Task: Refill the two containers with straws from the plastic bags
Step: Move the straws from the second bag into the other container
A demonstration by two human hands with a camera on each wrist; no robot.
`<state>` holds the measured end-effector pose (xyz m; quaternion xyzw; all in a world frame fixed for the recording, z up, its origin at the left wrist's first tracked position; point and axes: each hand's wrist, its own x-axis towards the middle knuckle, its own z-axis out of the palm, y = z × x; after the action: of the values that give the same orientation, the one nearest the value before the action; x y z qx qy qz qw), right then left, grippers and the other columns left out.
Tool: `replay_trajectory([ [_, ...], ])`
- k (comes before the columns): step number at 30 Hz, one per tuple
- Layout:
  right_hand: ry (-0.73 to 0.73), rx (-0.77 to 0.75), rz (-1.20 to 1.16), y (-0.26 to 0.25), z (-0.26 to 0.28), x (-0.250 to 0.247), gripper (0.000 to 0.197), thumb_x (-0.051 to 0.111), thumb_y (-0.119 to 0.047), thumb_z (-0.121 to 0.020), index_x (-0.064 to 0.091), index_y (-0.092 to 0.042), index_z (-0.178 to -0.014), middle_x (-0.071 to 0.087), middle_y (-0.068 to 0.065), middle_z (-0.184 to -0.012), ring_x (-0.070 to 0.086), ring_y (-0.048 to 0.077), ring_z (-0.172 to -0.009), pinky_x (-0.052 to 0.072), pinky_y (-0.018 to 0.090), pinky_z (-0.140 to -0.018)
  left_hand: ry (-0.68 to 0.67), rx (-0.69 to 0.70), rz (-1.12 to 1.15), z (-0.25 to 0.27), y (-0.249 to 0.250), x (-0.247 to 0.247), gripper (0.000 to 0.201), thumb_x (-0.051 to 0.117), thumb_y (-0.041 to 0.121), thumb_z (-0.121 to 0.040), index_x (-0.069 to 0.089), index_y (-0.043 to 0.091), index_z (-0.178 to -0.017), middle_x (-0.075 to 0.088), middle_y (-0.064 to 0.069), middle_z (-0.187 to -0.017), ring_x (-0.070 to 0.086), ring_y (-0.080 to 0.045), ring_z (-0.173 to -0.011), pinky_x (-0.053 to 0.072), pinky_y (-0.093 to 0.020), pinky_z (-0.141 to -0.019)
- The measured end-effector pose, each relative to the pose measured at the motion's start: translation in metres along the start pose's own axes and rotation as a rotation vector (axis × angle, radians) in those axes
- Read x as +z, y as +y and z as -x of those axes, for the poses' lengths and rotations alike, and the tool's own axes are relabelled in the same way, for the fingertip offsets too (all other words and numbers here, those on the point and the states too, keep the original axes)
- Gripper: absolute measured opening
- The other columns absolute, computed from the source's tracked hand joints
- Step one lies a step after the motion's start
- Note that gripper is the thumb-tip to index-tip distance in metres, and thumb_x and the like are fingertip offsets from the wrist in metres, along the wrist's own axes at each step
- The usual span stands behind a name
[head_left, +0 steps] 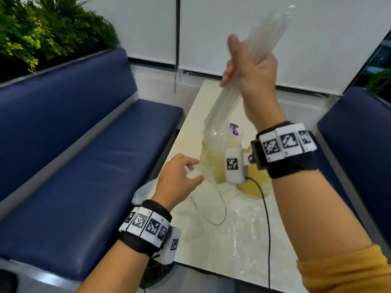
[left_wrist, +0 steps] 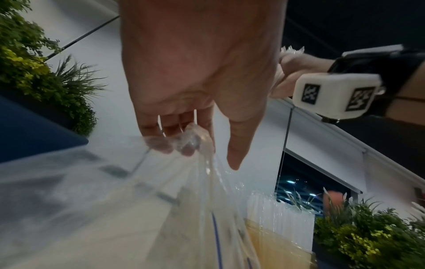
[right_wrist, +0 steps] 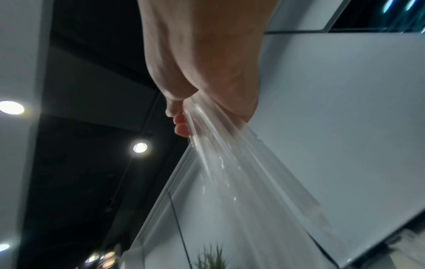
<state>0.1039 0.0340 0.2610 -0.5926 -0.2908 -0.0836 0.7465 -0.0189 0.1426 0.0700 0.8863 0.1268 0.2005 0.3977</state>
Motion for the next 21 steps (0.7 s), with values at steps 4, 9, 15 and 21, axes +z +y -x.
replay_trajectory([
  [4,0.145,-0.104,-0.026,0.032,-0.033,-0.022,0.015,0.073,-0.014,-0.092,0.058,-0.01,-0.09,0.054,0.005,-0.069,0.05,0.016,-0.053,0.049,0.031,-0.055,0.002,0.045,-0.035,-0.003,0.0,-0.001,0.037,0.076,0.022,-0.083,0.07,0.023,-0.119,0.062,0.009,-0.1,0.059,-0.011,-0.087,0.053,-0.032,-0.084],
  [9,0.232,0.041,0.055,0.107,-0.036,-0.035,0.012,0.074,-0.01,-0.089,0.063,-0.012,-0.091,0.059,0.004,-0.076,0.05,0.013,-0.055,0.046,0.027,-0.055,0.009,0.052,-0.04,-0.006,0.002,-0.003,0.038,0.073,0.018,-0.083,0.07,0.022,-0.121,0.062,0.009,-0.101,0.055,-0.01,-0.083,0.053,-0.035,-0.082],
  [15,0.168,0.282,0.305,0.183,-0.007,-0.05,0.02,0.08,-0.028,-0.085,0.064,-0.017,-0.089,0.067,0.003,-0.083,0.064,0.014,-0.074,0.053,0.027,-0.07,0.037,0.042,-0.039,-0.007,0.001,-0.008,0.037,0.071,0.017,-0.084,0.07,0.026,-0.12,0.062,0.01,-0.102,0.06,-0.012,-0.089,0.055,-0.037,-0.084],
  [21,0.225,0.241,0.376,0.185,-0.001,-0.055,0.062,0.091,-0.025,-0.062,0.062,-0.018,-0.116,0.073,0.002,-0.104,0.073,0.015,-0.091,0.061,0.033,-0.085,0.047,0.05,-0.026,-0.011,0.002,-0.013,0.036,0.071,0.015,-0.084,0.071,0.026,-0.119,0.063,0.01,-0.101,0.061,-0.011,-0.092,0.055,-0.035,-0.087],
])
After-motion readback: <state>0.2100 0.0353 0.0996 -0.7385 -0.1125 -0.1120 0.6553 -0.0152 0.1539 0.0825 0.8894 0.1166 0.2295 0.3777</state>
